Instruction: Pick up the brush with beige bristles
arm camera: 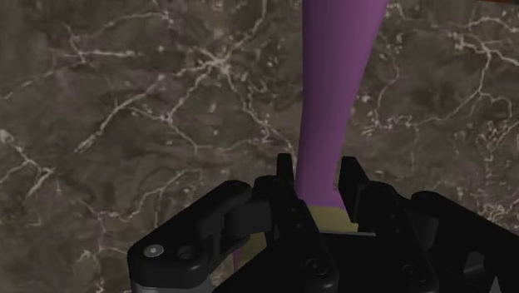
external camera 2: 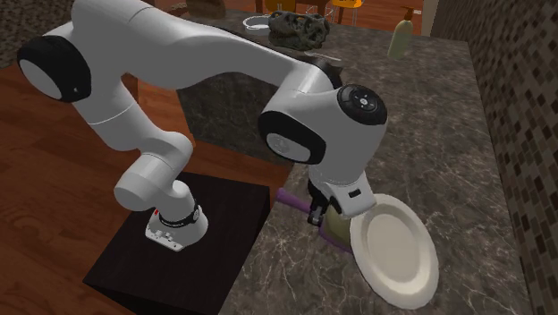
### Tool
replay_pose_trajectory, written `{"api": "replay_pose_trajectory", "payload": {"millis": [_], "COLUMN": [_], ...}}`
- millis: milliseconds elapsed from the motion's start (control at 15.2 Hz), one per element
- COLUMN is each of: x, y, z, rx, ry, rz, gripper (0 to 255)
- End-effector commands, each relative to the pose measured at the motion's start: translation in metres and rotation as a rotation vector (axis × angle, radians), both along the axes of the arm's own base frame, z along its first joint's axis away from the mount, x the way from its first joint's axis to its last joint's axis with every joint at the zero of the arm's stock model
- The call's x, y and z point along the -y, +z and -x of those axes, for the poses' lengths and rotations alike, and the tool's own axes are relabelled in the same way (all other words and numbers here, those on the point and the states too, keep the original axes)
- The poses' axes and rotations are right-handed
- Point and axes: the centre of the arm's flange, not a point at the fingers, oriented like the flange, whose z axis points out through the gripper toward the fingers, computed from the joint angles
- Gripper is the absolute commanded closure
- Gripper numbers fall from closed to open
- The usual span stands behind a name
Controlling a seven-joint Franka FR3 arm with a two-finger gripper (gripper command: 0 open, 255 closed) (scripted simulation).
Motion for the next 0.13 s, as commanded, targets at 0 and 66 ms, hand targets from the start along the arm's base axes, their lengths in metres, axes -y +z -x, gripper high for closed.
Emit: {"api": "replay_pose_trajectory", "payload": {"millis": [0, 66], "x": [-0.0003, -0.0003], "y": [0.0059, 0.0059], "z": [-0.0005, -0.0006], "rx": [0.001, 0.001], "ry": [0.000, 0.000], "rz": [0.000, 0.000], "gripper": [255, 255]}}
